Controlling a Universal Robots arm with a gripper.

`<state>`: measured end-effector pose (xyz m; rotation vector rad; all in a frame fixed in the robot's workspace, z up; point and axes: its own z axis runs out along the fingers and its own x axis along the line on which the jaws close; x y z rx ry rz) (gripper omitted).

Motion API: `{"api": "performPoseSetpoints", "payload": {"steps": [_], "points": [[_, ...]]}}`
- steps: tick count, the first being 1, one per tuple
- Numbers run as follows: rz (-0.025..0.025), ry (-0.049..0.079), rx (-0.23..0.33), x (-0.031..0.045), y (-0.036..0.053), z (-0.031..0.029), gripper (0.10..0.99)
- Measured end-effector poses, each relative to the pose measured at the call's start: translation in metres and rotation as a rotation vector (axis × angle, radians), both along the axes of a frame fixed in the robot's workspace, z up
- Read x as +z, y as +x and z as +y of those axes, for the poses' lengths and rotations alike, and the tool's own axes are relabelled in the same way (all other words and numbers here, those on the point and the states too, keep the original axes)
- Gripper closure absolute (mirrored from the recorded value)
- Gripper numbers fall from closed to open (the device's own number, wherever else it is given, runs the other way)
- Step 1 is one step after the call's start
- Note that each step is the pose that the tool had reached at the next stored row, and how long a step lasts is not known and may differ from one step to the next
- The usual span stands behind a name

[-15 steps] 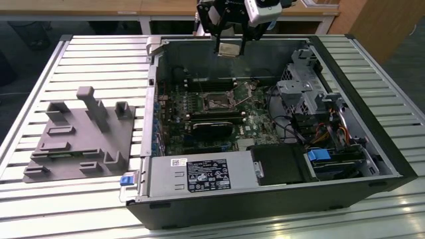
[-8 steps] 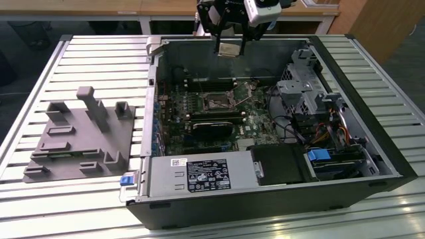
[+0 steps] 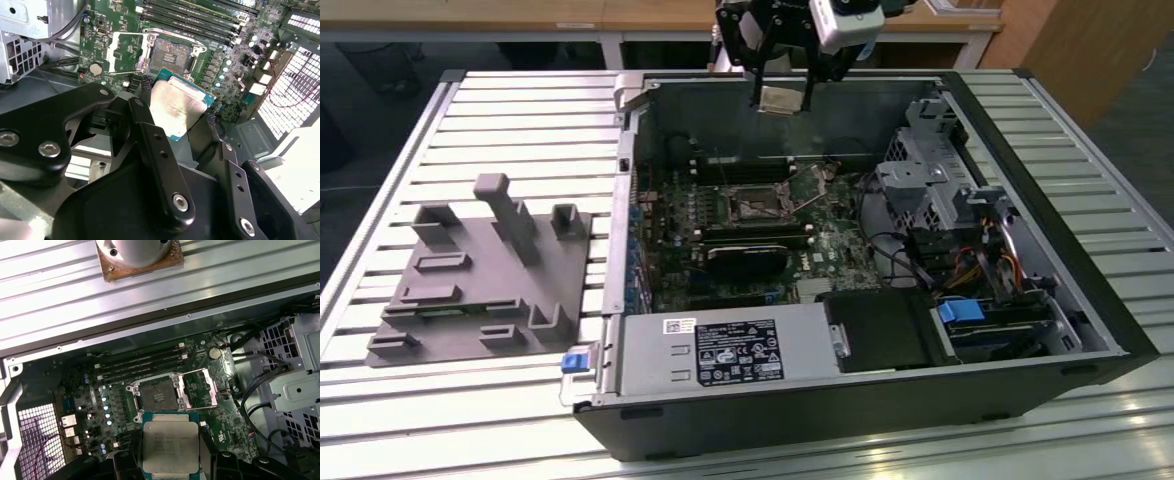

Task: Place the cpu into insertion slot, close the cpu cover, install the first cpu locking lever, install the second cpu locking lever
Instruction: 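Place the cpu into insertion slot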

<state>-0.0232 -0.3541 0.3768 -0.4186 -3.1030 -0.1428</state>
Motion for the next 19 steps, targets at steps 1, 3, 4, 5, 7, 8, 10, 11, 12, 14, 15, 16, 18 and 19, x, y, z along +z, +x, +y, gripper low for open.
{"api": "performPoseSetpoints", "payload": {"steps": [1, 3, 4, 5, 7, 8, 10, 11, 12, 14, 15, 16, 18, 19], "points": [[0.0000, 0.000, -0.002, 0.0000, 0.0000, 0.0000, 0.545], [0.0000, 0.000, -0.005, 0.0000, 0.0000, 0.0000, 0.545], [0.0000, 0.000, -0.007, 0.0000, 0.0000, 0.0000, 0.545], [0.0000, 0.000, -0.009, 0.0000, 0.0000, 0.0000, 0.545], [0.0000, 0.000, -0.012, -0.0001, 0.0000, 0.0000, 0.545], [0.0000, 0.000, -0.013, -0.0001, 0.0000, 0.0000, 0.545], [0.0000, 0.000, -0.017, -0.0001, 0.0000, 0.0000, 0.545], [0.0000, 0.000, -0.018, -0.0001, 0.0000, 0.0000, 0.545], [0.0000, 0.000, -0.020, -0.0002, 0.0000, 0.0000, 0.545], [0.0000, 0.000, -0.023, -0.0002, 0.0000, 0.0000, 0.545], [0.0000, 0.000, -0.025, -0.0002, 0.0000, 0.0000, 0.545], [-0.0001, 0.000, -0.028, -0.0002, 0.0000, 0.0000, 0.545], [-0.0001, 0.000, -0.035, -0.0004, 0.0000, 0.0000, 0.545], [0.0000, 0.000, -0.041, -0.0005, 0.0000, 0.0000, 0.545]]}}
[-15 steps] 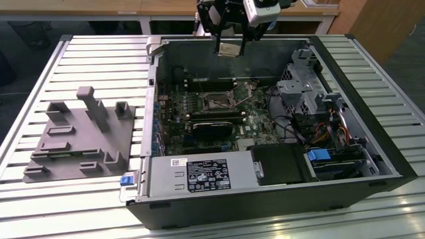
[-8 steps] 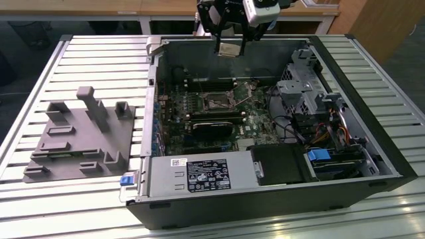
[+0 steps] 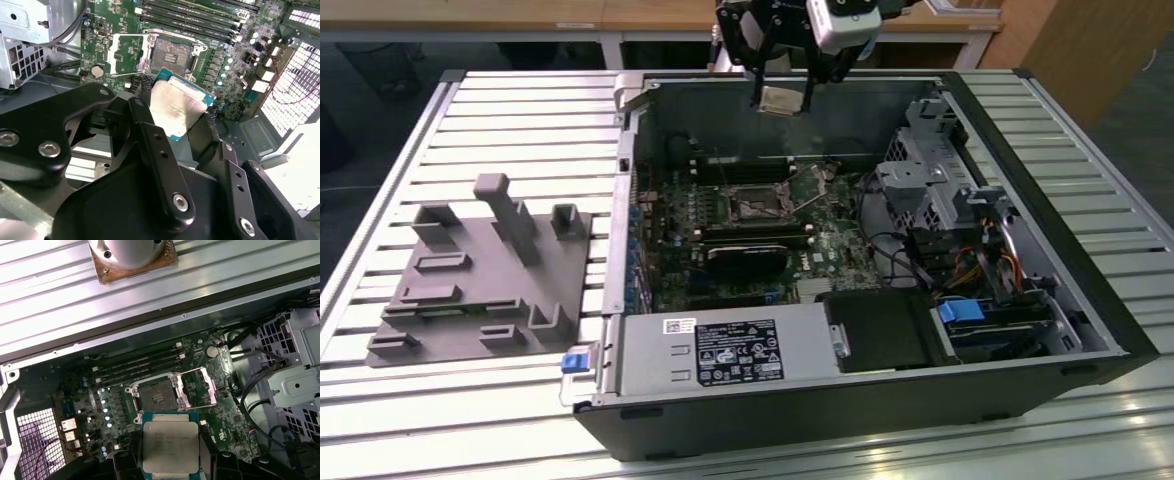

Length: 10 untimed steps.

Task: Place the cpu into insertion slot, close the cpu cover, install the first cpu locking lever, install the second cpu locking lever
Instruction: 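Place the cpu into insertion slot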

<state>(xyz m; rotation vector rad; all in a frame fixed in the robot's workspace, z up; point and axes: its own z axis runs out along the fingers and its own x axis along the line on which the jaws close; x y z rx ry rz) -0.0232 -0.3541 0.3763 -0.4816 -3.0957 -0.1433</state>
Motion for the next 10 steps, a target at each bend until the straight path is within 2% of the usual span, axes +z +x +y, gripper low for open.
{"api": "performPoseSetpoints", "payload": {"steps": [10], "points": [[0.0000, 0.000, -0.049, -0.0007, 0.0000, 0.0000, 0.545]]}}
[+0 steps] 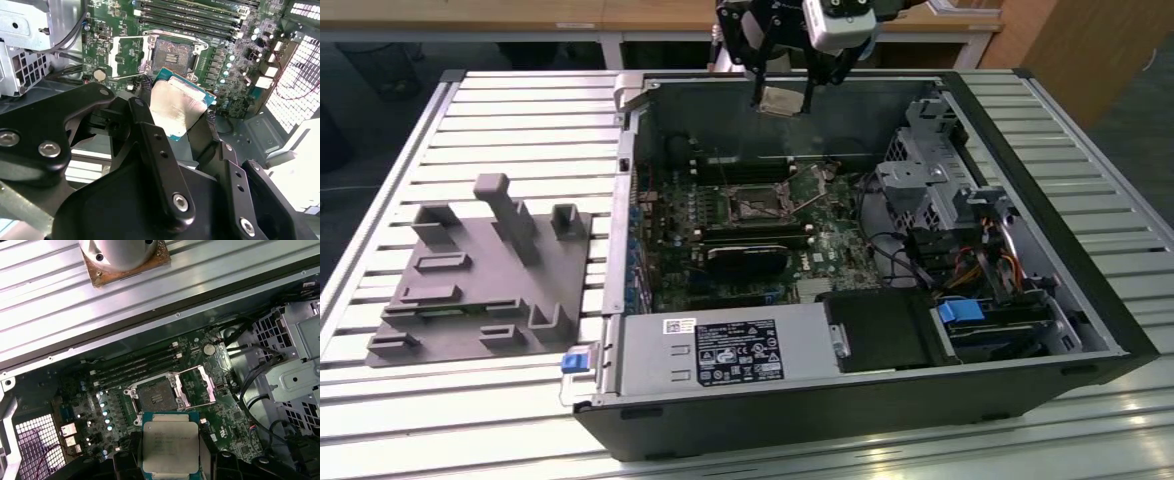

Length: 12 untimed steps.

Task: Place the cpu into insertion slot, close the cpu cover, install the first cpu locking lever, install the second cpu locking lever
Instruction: 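Place the cpu into insertion slot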

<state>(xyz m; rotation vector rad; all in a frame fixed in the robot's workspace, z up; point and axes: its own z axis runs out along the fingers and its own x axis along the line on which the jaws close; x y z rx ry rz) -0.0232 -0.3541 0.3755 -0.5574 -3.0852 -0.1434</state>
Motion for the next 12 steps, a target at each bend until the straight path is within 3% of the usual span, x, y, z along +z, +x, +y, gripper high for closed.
{"api": "performPoseSetpoints", "payload": {"steps": [12], "points": [[0.0000, 0.000, -0.051, -0.0004, 0.0000, 0.0001, 0.545]]}}
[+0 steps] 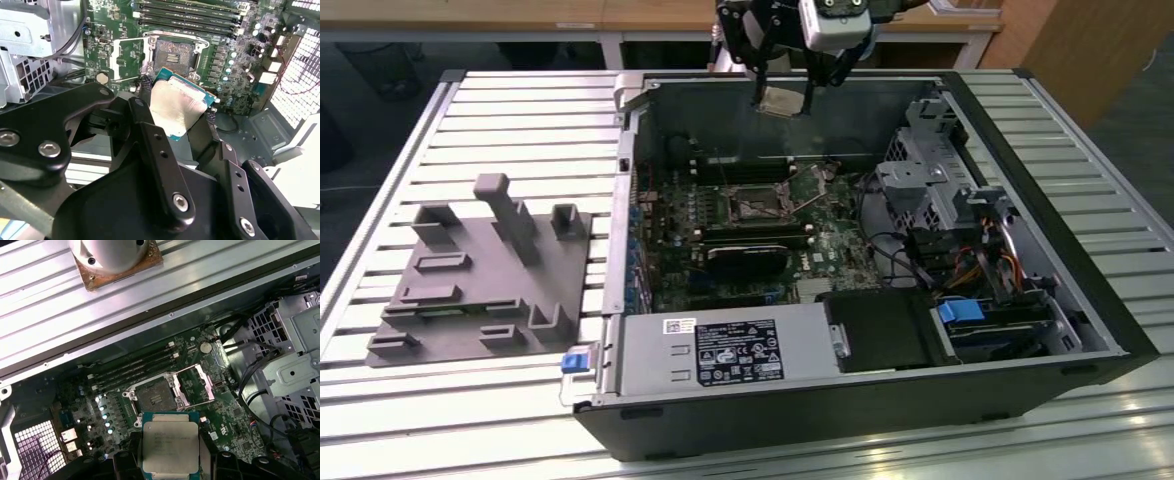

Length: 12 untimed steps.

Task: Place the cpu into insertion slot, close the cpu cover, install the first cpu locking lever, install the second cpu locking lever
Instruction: 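Place the cpu into insertion slot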

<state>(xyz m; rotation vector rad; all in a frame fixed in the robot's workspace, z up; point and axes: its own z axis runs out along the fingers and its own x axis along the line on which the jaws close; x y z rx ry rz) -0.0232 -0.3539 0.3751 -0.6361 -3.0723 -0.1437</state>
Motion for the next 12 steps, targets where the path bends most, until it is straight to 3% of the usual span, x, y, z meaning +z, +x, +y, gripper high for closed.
{"api": "performPoseSetpoints", "payload": {"steps": [12], "points": [[0.0000, 0.000, -0.052, -0.0004, 0.0000, 0.0000, 0.545]]}}
